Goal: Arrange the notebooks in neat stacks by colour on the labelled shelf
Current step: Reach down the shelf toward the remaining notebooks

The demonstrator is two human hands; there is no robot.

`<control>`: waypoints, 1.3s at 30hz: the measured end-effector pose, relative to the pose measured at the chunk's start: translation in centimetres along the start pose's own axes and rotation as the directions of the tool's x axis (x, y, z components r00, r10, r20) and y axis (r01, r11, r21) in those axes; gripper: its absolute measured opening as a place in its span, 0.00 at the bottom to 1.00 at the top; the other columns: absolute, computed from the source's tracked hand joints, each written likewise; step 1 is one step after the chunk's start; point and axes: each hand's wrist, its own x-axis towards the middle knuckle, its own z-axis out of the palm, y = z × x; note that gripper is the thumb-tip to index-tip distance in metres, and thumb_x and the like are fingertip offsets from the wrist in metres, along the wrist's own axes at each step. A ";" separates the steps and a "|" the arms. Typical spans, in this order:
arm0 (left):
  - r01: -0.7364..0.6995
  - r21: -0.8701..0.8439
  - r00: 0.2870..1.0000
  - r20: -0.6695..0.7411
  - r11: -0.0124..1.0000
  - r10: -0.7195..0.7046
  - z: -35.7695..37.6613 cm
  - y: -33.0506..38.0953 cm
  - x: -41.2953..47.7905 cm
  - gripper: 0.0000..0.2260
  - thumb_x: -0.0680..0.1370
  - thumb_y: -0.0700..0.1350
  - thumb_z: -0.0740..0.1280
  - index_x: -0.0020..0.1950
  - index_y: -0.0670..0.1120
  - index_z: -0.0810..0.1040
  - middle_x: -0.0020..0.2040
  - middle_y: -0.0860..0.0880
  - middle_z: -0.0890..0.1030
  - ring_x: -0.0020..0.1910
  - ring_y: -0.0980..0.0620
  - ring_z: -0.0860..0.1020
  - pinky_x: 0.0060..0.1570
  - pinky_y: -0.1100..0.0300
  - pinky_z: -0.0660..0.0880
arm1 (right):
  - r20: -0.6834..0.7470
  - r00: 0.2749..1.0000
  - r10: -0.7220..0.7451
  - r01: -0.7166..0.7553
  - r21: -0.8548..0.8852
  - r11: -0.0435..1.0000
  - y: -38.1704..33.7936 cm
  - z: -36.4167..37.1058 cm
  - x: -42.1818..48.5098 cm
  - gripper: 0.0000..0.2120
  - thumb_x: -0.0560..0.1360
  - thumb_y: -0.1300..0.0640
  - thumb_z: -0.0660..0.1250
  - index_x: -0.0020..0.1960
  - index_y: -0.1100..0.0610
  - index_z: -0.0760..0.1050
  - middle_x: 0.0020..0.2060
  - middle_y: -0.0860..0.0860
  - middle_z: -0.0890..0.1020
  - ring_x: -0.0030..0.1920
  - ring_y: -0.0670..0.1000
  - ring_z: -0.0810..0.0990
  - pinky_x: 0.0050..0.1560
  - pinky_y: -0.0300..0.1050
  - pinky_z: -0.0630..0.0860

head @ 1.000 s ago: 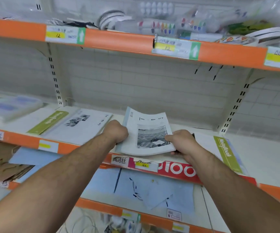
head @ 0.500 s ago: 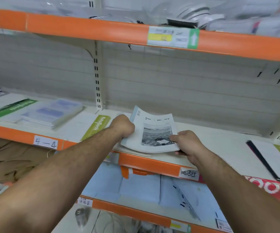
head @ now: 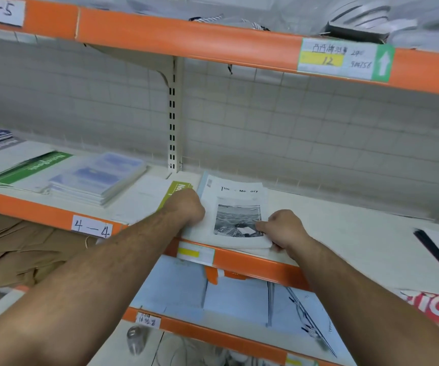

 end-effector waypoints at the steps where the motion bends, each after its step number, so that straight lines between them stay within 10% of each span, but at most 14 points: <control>1: -0.005 0.027 1.000 0.009 1.000 0.005 0.1 -0.3 0.2 0.05 0.78 0.40 0.63 0.43 0.42 0.70 0.52 0.43 0.79 0.48 0.45 0.76 0.42 0.58 0.71 | -0.008 1.000 -0.009 0.009 -0.048 0.999 0.0 0.2 0.0 0.20 0.72 0.52 0.75 0.31 0.58 0.67 0.23 0.54 0.72 0.21 0.54 0.71 0.27 0.40 0.66; 12: -0.065 0.075 0.997 0.046 0.995 0.061 0.1 -0.1 0.9 0.12 0.78 0.38 0.64 0.35 0.43 0.67 0.35 0.49 0.70 0.33 0.53 0.70 0.26 0.62 0.63 | -0.024 0.999 0.038 -0.042 -0.182 0.982 -0.1 0.1 0.4 0.15 0.69 0.50 0.76 0.36 0.60 0.75 0.25 0.54 0.78 0.22 0.53 0.76 0.29 0.44 0.76; 30: -0.087 0.125 0.994 0.073 0.988 0.078 0.4 0.6 0.5 0.06 0.77 0.40 0.63 0.40 0.43 0.70 0.41 0.47 0.75 0.36 0.51 0.73 0.31 0.60 0.68 | 0.020 0.997 0.079 -0.076 -0.114 0.991 0.0 0.1 -0.2 0.13 0.71 0.54 0.75 0.37 0.61 0.75 0.28 0.54 0.77 0.23 0.52 0.76 0.29 0.43 0.76; 35: -0.304 0.225 0.953 0.060 0.926 0.299 1.5 3.3 -0.6 0.22 0.78 0.57 0.65 0.68 0.46 0.72 0.65 0.47 0.75 0.63 0.45 0.73 0.60 0.51 0.73 | -0.008 1.000 -0.020 0.017 -0.309 0.951 -0.2 -1.0 -1.0 0.19 0.78 0.44 0.67 0.50 0.61 0.79 0.44 0.55 0.83 0.41 0.54 0.81 0.45 0.47 0.78; 39: -0.472 0.323 0.881 0.189 0.820 0.433 2.9 6.3 -1.8 0.31 0.82 0.61 0.56 0.81 0.50 0.53 0.82 0.50 0.53 0.80 0.46 0.52 0.77 0.43 0.50 | -0.013 0.996 -0.093 0.076 -0.477 0.876 0.9 -2.3 -1.5 0.29 0.80 0.39 0.61 0.74 0.56 0.69 0.72 0.52 0.72 0.70 0.54 0.71 0.67 0.47 0.69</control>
